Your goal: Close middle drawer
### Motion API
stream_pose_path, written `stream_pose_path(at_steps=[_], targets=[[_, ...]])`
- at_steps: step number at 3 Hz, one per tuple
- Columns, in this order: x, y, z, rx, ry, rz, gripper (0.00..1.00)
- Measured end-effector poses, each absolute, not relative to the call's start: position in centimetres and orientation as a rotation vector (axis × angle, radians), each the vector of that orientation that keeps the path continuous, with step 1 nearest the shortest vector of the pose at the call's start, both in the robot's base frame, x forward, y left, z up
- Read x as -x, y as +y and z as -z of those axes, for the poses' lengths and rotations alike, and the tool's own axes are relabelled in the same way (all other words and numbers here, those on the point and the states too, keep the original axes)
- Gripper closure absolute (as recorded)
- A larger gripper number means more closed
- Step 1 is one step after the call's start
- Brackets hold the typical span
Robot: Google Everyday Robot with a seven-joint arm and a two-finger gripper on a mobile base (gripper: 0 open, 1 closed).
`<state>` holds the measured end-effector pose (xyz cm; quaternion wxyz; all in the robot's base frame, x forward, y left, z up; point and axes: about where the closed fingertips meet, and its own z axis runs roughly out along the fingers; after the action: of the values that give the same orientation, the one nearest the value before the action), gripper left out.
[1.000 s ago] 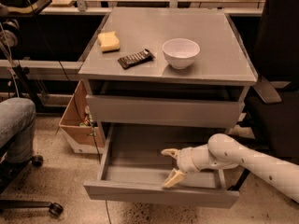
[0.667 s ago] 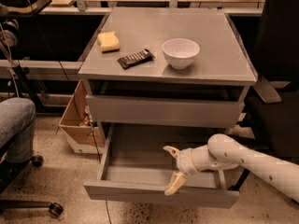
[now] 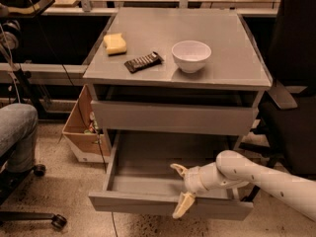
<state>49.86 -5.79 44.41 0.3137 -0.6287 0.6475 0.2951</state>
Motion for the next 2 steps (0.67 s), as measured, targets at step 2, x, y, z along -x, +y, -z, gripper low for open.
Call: stream_pose_path(at_steps=[2], targets=[[-50.04, -5.51, -43.41, 1.650, 1.702, -0.777, 0.46]])
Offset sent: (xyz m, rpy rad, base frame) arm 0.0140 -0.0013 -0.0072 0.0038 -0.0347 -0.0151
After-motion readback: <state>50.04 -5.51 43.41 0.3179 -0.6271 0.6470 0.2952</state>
